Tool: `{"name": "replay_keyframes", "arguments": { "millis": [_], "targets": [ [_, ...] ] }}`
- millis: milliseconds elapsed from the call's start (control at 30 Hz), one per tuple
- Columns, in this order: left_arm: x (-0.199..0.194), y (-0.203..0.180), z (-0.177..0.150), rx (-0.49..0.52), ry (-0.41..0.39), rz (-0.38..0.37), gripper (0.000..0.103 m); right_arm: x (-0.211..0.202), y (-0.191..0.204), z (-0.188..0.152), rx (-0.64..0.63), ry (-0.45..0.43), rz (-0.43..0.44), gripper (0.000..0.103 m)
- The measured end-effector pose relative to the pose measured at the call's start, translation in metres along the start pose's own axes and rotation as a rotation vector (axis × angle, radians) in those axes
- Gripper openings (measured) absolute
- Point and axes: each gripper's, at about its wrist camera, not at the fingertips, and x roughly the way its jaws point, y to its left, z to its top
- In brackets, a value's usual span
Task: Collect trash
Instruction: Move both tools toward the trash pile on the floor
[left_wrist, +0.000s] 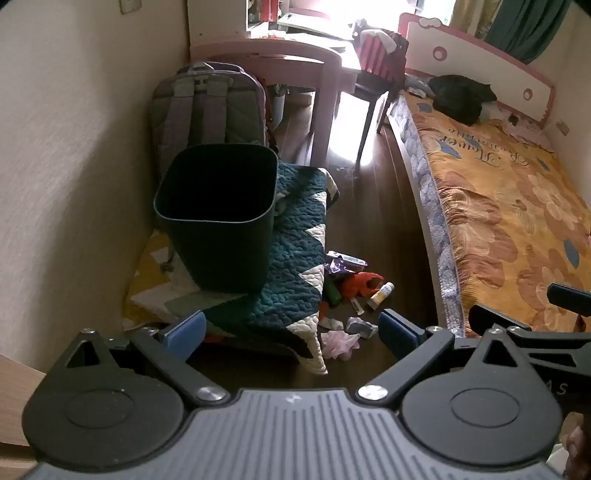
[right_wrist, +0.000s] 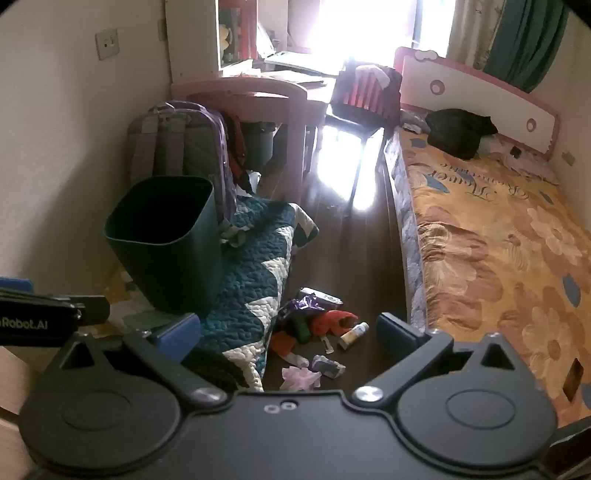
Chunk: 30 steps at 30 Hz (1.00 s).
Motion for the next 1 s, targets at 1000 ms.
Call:
{"name": "replay_keyframes", "arguments": {
  "millis": [1000],
  "targets": [
    [-0.001,-0.032,0.005,-0.048,-0.010,-0.001,0.100,-0.019,-0.027,-0.005,-0.008,-0.055,0.066,0.102]
  ]
}}
